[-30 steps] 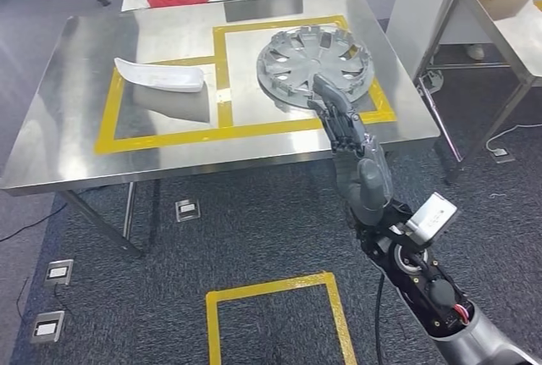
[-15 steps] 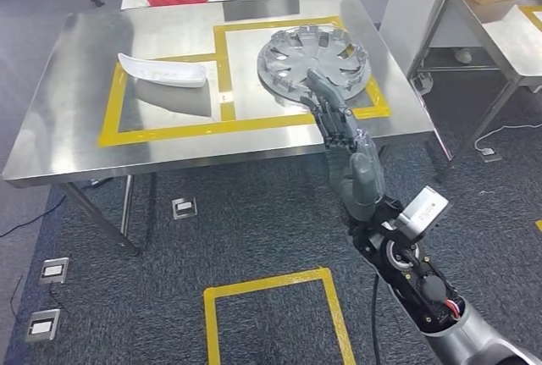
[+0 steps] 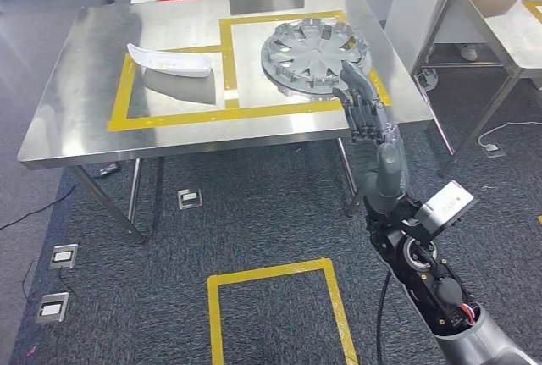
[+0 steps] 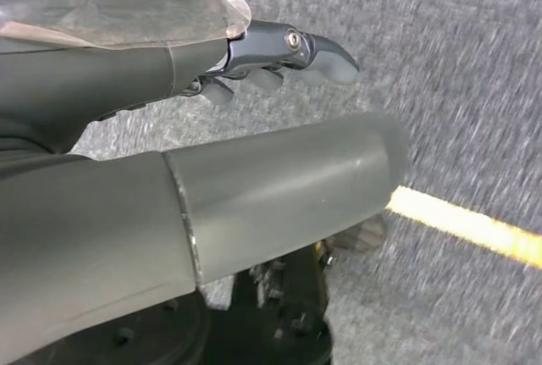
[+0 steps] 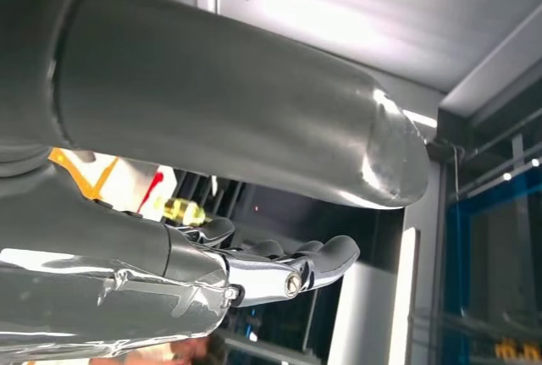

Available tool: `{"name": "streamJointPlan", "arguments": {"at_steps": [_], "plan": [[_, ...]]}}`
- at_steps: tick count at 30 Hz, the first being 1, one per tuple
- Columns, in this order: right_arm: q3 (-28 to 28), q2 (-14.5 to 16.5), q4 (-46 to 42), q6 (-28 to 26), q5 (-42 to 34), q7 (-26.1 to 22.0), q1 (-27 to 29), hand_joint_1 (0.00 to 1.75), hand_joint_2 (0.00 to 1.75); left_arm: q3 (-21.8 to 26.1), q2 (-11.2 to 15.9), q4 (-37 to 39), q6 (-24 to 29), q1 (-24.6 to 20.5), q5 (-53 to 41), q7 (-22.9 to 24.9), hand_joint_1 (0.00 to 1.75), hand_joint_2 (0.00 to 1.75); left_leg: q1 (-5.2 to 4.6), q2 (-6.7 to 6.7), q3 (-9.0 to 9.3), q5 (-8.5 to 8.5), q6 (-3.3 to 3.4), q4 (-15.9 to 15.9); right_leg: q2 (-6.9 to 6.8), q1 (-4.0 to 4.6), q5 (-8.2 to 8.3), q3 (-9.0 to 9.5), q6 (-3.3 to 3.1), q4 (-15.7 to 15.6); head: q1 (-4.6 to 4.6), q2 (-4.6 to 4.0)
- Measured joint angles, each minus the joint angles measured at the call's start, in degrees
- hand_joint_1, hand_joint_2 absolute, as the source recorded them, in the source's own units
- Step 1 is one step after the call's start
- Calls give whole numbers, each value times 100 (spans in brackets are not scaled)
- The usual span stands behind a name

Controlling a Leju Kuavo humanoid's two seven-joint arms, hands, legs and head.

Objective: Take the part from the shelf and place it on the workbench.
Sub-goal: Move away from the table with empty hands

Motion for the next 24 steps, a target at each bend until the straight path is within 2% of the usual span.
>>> {"name": "streamJointPlan", "arguments": {"at_steps": [1,2,4,5,6,7,8,10,11,12,14,16,17,18,20,21,22,23,24], "plan": [[-20,0,1,-2,1,-2,2,0,0,0,1,2,2,5,5,0,0,0,3,-6,-56,-130,-35,115,-7,-22,60,-41,-37,-26,-26,0],[-39,0,3,-5,3,-3,6,0,0,0,1,3,3,8,9,0,0,0,14,-12,-154,-359,-73,359,-17,-45,123,-95,-67,-46,-64,0],[-76,0,7,-10,8,-4,30,0,0,0,-7,3,4,11,14,0,0,0,63,-14,-392,-915,-146,1118,-25,-45,224,-220,-102,-43,-144,0],[-98,0,12,-13,10,-4,50,0,0,0,-7,3,4,12,19,0,0,0,86,-13,-470,-1077,-175,1462,-27,-46,276,-292,-100,-39,-169,0],[-121,-1,19,-15,11,-5,71,0,0,0,-6,3,4,12,24,0,0,0,106,-12,-470,-1104,-200,1653,-26,-49,325,-361,-93,-34,-181,0],[-147,-1,27,-17,11,-5,94,0,0,0,-4,3,4,14,29,0,0,0,123,-12,-382,-1018,-217,1652,-24,-54,369,-429,-81,-24,-189,0],[-176,-1,33,-19,11,-6,122,0,0,0,-1,3,2,14,35,0,0,0,138,-12,-182,-860,-225,1423,-20,-61,408,-493,-64,-8,-196,0],[-238,-2,38,-20,11,-11,174,0,0,0,8,3,-2,10,38,0,0,0,147,-14,374,-640,-214,646,-13,-70,461,-594,-20,41,-205,0],[-276,-4,38,-20,11,-14,196,0,0,0,13,3,-4,6,38,-1,0,0,135,-21,601,-615,-179,288,-14,-69,489,-633,13,65,-203,0],[-314,-6,38,-22,15,-17,217,0,0,0,18,3,-4,4,38,-4,0,0,118,-28,726,-634,-137,69,-16,-67,516,-656,48,81,-196,0],[-382,-13,37,-34,26,-18,268,0,0,0,21,3,-4,5,38,-9,0,0,94,-40,755,-637,-38,-74,-18,-63,574,-687,121,93,-181,0],[-441,-20,36,-49,33,-15,331,0,0,0,15,3,-4,8,49,-11,0,0,112,-25,725,-577,41,-101,-2,-74,501,-730,179,176,-174,0],[-480,-23,36,-54,34,-13,364,0,0,1,13,3,-4,9,59,-11,0,0,123,-11,696,-535,89,-115,6,-78,326,-818,207,402,-150,0],[-517,-25,36,-60,35,-12,394,0,0,1,14,3,-3,9,70,-11,0,0,121,2,658,-500,116,-115,11,-88,78,-945,229,758,-124,0],[-577,-26,36,-68,35,-8,458,0,0,2,18,3,-1,9,86,-11,0,0,105,16,553,-426,149,-105,11,-93,-407,-1229,267,1618,-64,0],[-594,-26,37,-71,35,-7,485,0,0,2,19,3,1,10,90,-11,0,0,98,17,501,-390,146,-95,10,-96,-501,-1267,278,1844,-49,0],[-609,-26,37,-72,35,-6,504,0,0,2,19,3,2,12,91,-11,0,0,93,17,448,-357,140,-83,10,-98,-485,-1196,281,1845,-39,0],[-623,-26,37,-72,35,-6,513,0,0,2,18,3,3,13,92,-11,0,0,91,16,401,-328,128,-67,10,-100,-375,-1002,277,1605,-27,0],[-641,-26,36,-72,35,-3,516,0,0,2,17,3,5,14,92,-11,0,0,92,15,363,-305,112,-49,10,-102,-216,-718,267,1190,-10,0]]}}
